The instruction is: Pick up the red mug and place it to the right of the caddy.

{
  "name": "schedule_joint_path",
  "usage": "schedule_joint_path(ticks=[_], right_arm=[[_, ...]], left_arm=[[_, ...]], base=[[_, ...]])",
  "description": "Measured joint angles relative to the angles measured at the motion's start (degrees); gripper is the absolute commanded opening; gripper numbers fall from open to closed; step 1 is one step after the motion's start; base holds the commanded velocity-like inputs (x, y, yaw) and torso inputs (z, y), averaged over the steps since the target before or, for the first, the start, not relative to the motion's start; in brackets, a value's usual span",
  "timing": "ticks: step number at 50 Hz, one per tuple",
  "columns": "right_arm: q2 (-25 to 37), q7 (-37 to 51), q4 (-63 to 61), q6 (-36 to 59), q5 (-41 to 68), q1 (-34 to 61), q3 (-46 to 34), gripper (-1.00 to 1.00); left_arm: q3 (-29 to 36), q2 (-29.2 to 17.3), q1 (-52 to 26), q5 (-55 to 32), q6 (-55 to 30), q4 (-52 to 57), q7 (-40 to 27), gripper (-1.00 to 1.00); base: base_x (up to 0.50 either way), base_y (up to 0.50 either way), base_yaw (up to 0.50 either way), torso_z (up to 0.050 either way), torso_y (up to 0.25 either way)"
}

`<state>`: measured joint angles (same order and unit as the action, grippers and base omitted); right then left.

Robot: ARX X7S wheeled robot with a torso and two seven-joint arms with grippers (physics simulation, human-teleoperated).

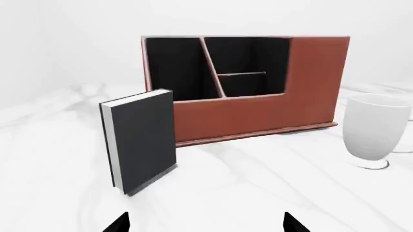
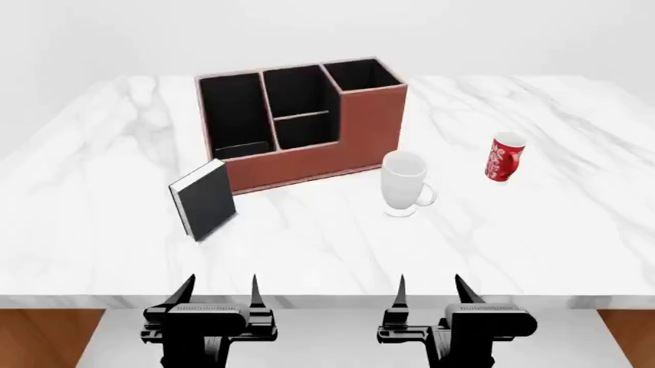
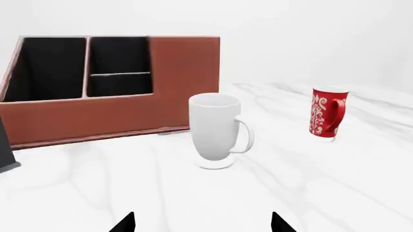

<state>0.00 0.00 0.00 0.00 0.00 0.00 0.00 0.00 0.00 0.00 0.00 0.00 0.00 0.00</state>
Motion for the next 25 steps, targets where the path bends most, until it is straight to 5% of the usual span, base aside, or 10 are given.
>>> schedule_joint_path(ticks=[5, 25], right_arm=[[0.47, 0.56, -0.04, -0.11, 0.35, -0.07, -0.63, 1.0], [2.94, 2.02, -1.1, 2.27, 4.47, 0.07, -3.15, 1.0]], left_arm=[[0.55, -0.45, 0.07, -0.47, 0.12, -0.05, -0.54, 1.0], [3.25, -2.88, 0.17, -2.85, 0.64, -0.35, -3.4, 1.0]], base=[[0.0, 0.0, 0.0, 0.0, 0.0], [0.0, -0.5, 0.0, 0.0, 0.0]])
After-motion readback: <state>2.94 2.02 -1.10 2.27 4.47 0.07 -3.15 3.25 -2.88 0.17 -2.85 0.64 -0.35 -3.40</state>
